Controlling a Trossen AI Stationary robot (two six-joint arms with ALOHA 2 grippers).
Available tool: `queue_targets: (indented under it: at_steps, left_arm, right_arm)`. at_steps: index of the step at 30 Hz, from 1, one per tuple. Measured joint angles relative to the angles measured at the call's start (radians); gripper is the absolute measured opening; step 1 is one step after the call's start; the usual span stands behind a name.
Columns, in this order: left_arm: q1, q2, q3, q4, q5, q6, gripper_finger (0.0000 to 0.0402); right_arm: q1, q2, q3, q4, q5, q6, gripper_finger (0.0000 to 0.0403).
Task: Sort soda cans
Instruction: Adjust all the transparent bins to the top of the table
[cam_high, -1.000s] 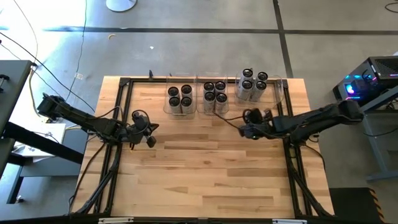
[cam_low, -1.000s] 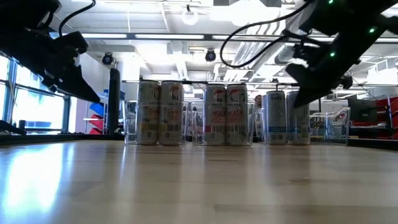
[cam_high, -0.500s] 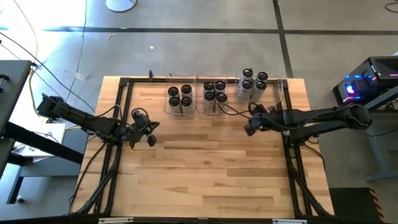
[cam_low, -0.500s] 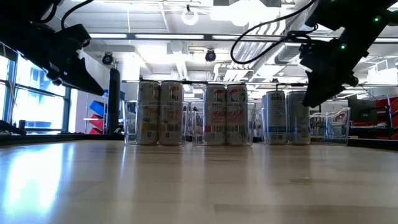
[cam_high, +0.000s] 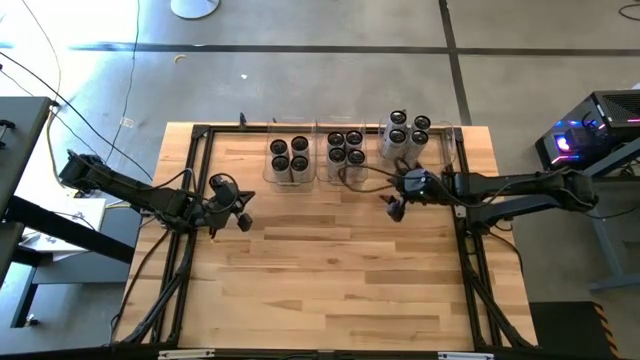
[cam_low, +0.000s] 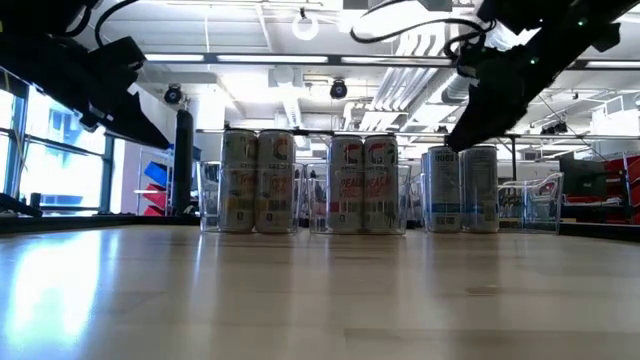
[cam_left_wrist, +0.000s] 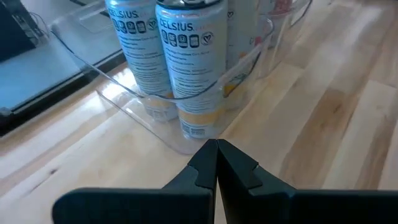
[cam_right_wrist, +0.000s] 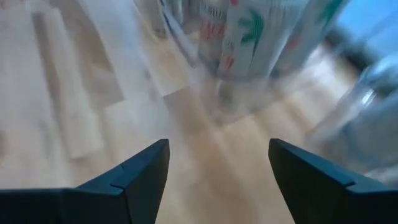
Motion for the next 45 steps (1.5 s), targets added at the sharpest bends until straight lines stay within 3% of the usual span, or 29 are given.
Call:
queue_targets:
  at_steps: [6,10,15,20,30,36,45]
  left_arm:
    - [0.005,0.000,0.000,0.002,-0.113,-0.004,0.0002]
    - [0.027,0.000,0.000,0.024,-0.113,-0.021,0.0013]
    - [0.049,0.000,0.000,0.057,-0.127,0.046,0.0032]
    - [0.095,0.000,0.000,0.106,-0.166,0.108,0.0043]
    - [0.167,0.000,0.000,0.124,-0.186,0.151,0.0044]
    - [0.195,0.000,0.000,0.135,-0.200,0.195,0.0044]
    - [0.222,0.000,0.000,0.189,-0.219,0.288,0.0044]
  right_arm:
    - [-0.009,0.068,0.000,0.126,0.134,-0.302,0.0271]
    - [-0.079,0.127,0.000,0.186,0.173,-0.429,0.0271]
    - [-0.206,0.192,0.000,0.246,0.159,-0.460,0.0271]
    - [-0.321,0.236,0.000,0.261,0.043,-0.499,0.0271]
    - [-0.423,0.324,0.006,0.302,0.002,-0.525,0.0267]
    - [-0.428,0.368,0.001,0.400,-0.104,-0.519,0.0223]
    - [-0.428,0.381,-0.001,0.398,-0.102,-0.446,0.0128]
